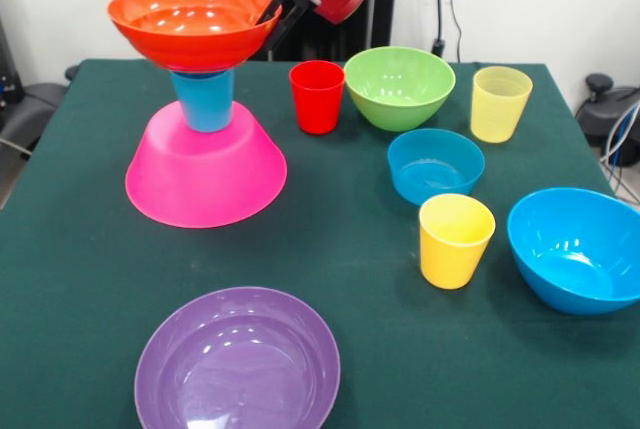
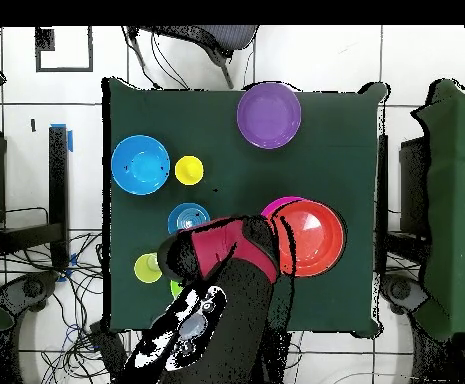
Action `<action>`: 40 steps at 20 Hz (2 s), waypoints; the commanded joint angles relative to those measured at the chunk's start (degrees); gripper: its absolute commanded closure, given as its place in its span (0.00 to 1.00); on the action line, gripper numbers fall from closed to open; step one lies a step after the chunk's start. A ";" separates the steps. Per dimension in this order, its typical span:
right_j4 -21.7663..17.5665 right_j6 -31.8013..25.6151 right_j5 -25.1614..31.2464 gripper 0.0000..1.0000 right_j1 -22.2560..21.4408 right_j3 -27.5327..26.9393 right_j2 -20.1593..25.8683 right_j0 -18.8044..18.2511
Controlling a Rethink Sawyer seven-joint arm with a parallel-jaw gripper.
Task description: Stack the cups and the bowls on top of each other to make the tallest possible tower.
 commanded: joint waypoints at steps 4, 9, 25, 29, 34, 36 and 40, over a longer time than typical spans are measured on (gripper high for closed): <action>-0.77 -2.81 1.63 1.00 0.49 0.03 7.98 -2.03; -0.62 -4.36 4.50 1.00 0.55 -0.54 8.72 -2.53; -0.78 -4.46 5.84 1.00 0.29 -0.31 9.32 -2.83; -0.80 -5.99 8.70 1.00 0.43 -0.82 9.66 -2.93; -1.20 -6.50 10.81 1.00 0.63 -1.54 9.85 -2.64; -1.41 -7.03 12.10 1.00 0.80 -1.94 10.01 -2.57; -1.85 -7.02 13.13 1.00 1.00 -2.43 10.16 -2.44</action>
